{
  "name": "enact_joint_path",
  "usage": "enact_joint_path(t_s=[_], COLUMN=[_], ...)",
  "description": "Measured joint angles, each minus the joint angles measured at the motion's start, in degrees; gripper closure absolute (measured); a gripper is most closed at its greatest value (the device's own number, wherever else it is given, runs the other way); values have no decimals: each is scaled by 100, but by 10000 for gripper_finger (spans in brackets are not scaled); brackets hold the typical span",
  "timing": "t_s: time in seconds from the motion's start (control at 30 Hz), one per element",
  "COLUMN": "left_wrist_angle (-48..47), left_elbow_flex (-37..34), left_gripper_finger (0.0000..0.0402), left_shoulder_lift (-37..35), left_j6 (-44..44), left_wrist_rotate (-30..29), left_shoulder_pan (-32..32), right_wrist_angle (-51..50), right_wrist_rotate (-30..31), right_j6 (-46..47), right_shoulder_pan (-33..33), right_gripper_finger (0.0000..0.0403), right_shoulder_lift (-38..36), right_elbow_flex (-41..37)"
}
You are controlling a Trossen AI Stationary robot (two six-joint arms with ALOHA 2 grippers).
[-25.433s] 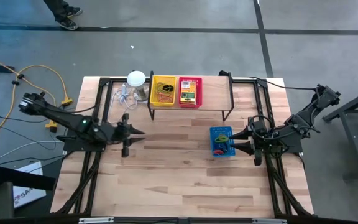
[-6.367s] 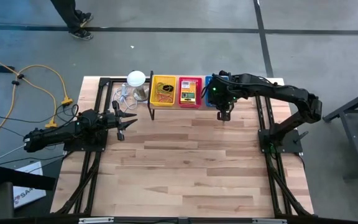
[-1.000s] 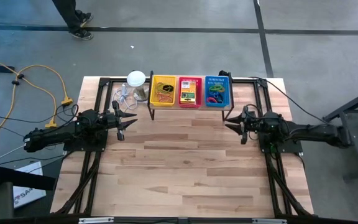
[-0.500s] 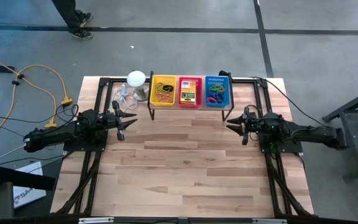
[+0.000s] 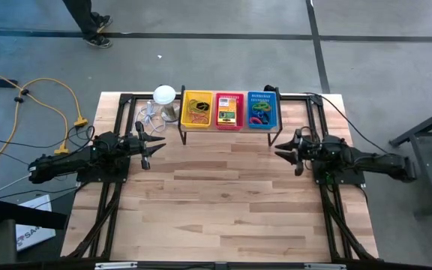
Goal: Pick & Place Office Desk Supplies
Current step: Return to Home Position
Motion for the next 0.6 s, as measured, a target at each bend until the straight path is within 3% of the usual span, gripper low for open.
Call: enact_joint_path(t_s=[0.6], left_wrist_angle=[2], left_elbow_flex=[0], left_gripper_finger=[309], left_shoulder_lift=[0], left_j6=[0], left_wrist_rotate=[0], left_shoulder_pan=[0], right_wrist_angle=[-4], right_wrist_rotate=[-93], right_j6=[445], right_shoulder_pan=[0], right_gripper_finger=[291], right_shoulder_lift=[-478], right_elbow_flex=[-7])
